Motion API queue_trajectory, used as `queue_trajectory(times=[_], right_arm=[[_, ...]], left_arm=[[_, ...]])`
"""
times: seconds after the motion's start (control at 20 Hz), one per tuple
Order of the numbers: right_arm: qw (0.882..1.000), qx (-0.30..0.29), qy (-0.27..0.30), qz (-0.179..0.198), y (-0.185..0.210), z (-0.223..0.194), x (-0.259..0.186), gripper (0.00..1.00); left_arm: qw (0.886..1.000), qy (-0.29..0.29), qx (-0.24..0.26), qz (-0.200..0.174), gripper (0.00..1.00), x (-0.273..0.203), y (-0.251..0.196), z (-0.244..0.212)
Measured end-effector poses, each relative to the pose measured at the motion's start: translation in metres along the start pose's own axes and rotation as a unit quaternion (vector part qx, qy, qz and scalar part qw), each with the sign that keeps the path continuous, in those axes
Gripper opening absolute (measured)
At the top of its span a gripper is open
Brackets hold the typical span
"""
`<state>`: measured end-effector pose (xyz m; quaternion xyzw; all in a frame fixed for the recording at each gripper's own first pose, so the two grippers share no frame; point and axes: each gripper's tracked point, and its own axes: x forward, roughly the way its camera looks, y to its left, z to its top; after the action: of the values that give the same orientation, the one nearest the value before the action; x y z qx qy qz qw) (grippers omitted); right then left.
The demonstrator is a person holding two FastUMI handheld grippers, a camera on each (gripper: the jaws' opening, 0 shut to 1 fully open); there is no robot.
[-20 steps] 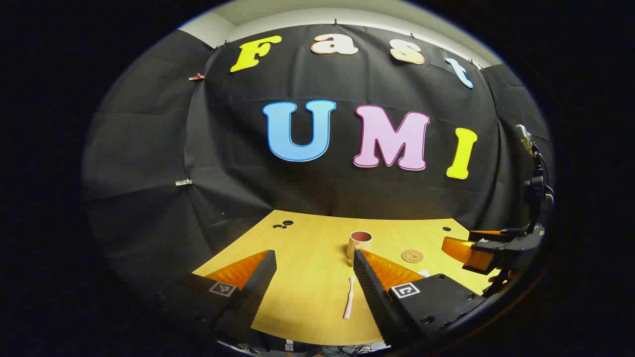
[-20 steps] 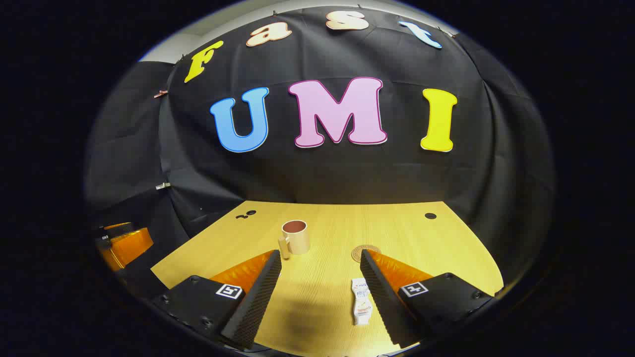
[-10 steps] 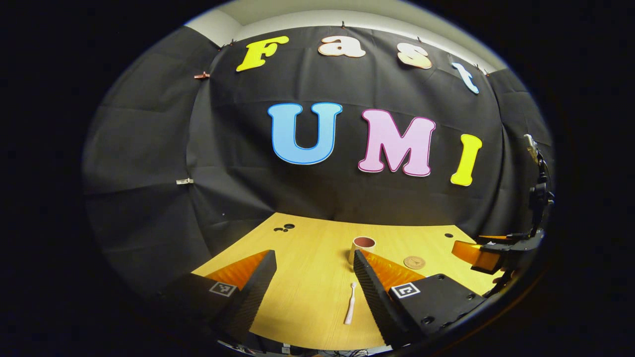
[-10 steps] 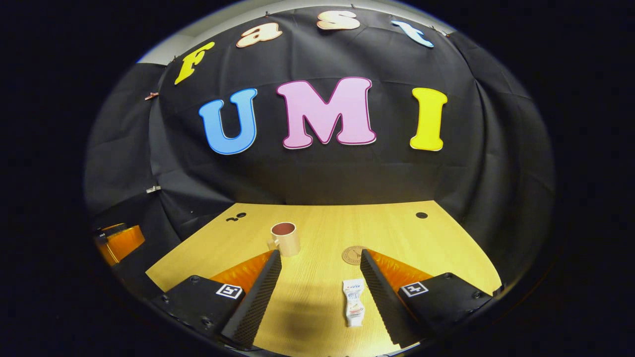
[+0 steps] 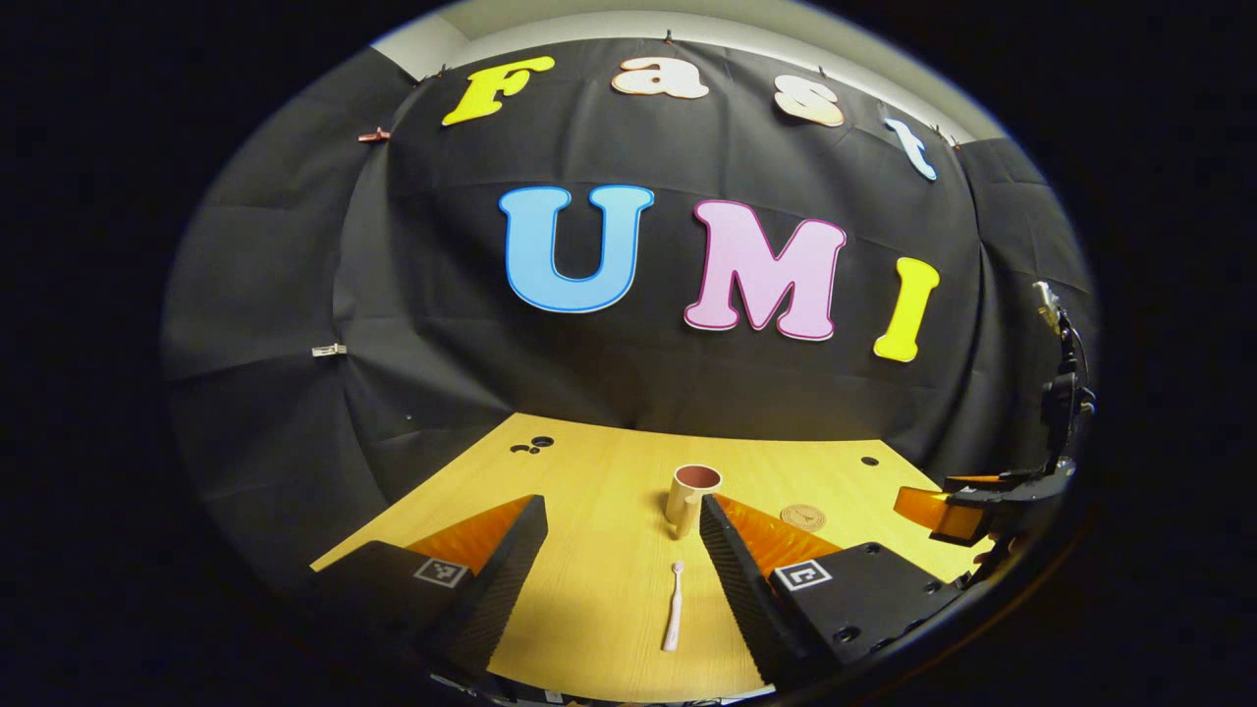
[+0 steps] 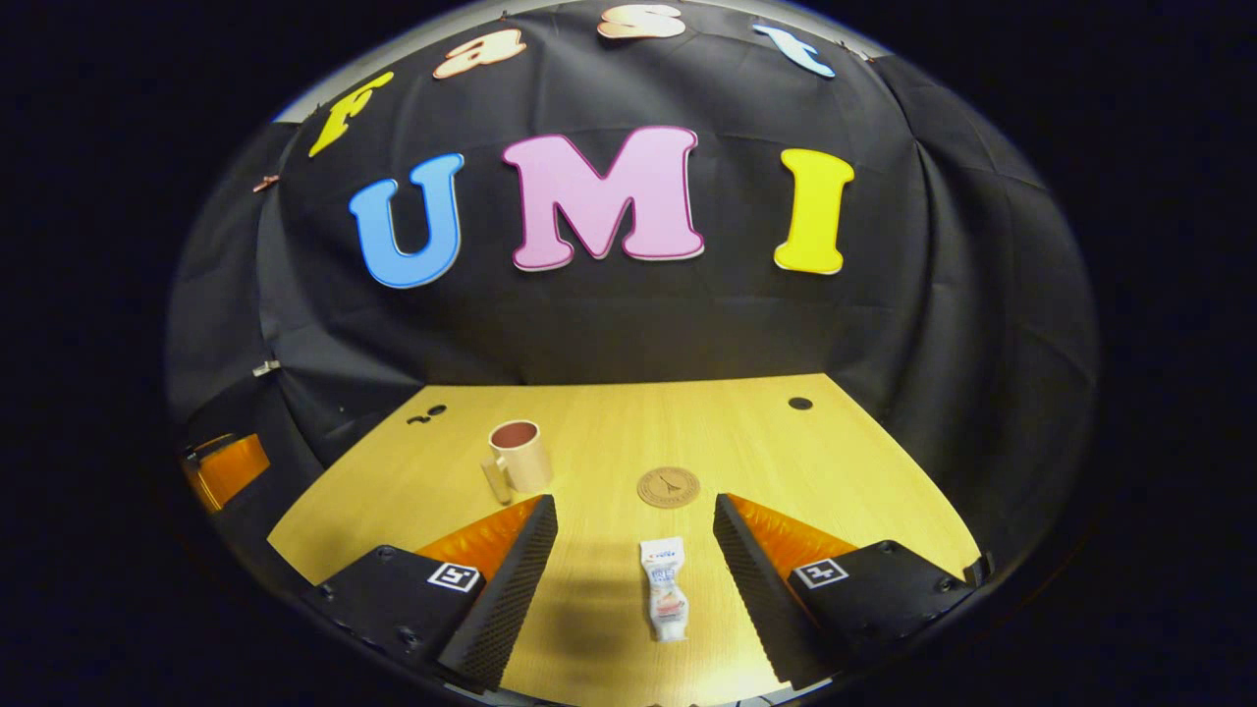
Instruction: Put the toothbrush and toothpaste on the desktop into the cup, then pick up the cup and place it on the coaster on the desktop.
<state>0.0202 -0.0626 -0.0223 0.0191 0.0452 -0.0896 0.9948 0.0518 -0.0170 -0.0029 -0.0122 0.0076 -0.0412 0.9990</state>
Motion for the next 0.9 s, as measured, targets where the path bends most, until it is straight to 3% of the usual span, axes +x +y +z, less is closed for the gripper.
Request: queue_trajectory(times=[0.2, 0.55, 0.6, 0.65, 0.9], right_arm=[[0.999, 0.005, 0.038, -0.016, -0.007, -0.015, 0.019, 0.98], [0.993, 0.004, 0.116, -0.013, -0.011, -0.055, 0.058, 0.99], [0.992, 0.003, 0.127, -0.013, -0.013, -0.063, 0.064, 0.99], [0.99, 0.002, 0.138, -0.012, -0.014, -0.07, 0.07, 0.99], [0.98, -0.003, 0.2, -0.014, -0.025, -0.108, 0.092, 0.99]], left_arm=[[1.0, 0.016, 0.001, -0.004, 0.98, 0.014, -0.004, -0.008], [0.999, 0.042, 0.0, 0.015, 0.97, 0.034, -0.003, -0.018], [0.999, 0.046, 0.0, 0.019, 0.92, 0.037, -0.003, -0.02], [0.998, 0.05, -0.001, 0.023, 0.97, 0.039, -0.003, -0.022], [0.996, 0.078, 0.0, 0.045, 0.97, 0.045, -0.003, -0.039]])
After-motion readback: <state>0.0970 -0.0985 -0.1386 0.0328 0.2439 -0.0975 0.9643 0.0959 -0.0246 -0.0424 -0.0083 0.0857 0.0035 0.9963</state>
